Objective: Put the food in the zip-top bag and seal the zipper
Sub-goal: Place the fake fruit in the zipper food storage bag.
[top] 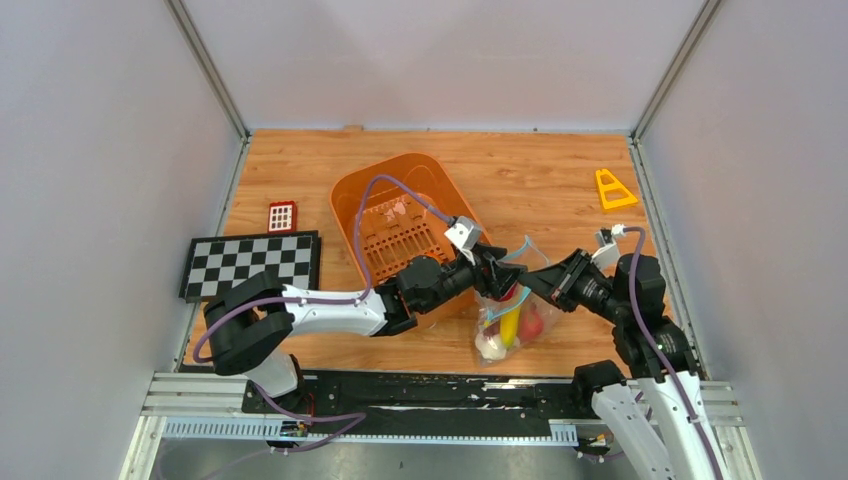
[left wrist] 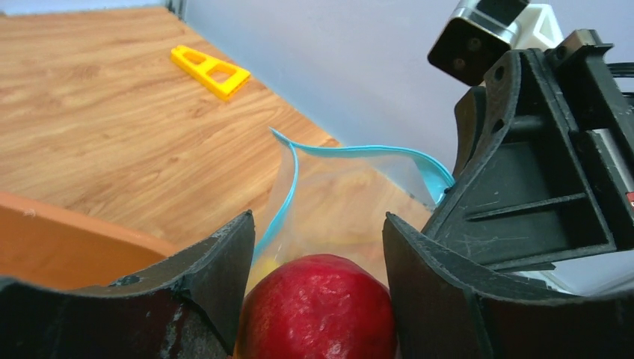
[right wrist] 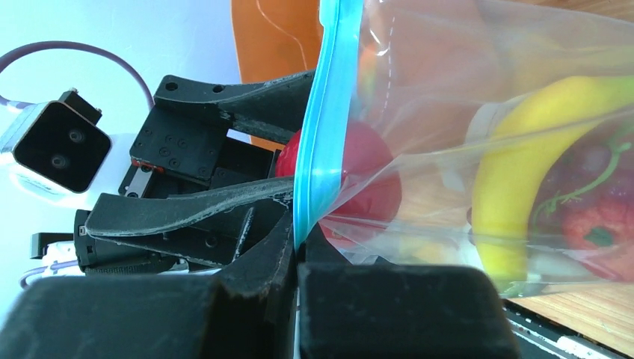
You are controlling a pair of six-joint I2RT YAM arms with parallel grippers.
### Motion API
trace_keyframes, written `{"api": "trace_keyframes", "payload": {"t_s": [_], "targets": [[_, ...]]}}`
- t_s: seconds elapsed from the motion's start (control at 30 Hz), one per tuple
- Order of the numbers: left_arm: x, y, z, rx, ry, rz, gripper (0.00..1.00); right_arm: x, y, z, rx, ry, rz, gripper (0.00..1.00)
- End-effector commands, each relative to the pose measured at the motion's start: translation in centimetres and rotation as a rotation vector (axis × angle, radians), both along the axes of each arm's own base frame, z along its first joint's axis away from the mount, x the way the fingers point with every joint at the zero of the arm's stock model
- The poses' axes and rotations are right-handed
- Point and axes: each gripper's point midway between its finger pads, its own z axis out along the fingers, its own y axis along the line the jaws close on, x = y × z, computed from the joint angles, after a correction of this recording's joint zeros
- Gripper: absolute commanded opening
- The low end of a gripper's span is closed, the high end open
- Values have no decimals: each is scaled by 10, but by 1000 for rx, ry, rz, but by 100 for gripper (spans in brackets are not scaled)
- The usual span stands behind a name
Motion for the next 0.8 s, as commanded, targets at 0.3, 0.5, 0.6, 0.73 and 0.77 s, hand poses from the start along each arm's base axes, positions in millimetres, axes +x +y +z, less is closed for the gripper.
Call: {"api": "trace_keyframes", "payload": {"t_s": [0.3,0.5,0.6,0.73,0.77], "targets": [[-15,-5,9,84,0,-78,92,9,-15,-3,-61,-87,-90,0],[-18,0,30,167,-59,-97,97,9,-21,-16,-134,-81,-88,1],[-17,5,27,218,-52,-98,97,9,-17,-21,-138,-77,-58,3],[-23,7,22,274,-33,-154,98,8,-16,-22,-150,-87,-38,6],[-25,8,18,297,-20,-168,98,8,-16,-21,-156,-90,-36,6]]}}
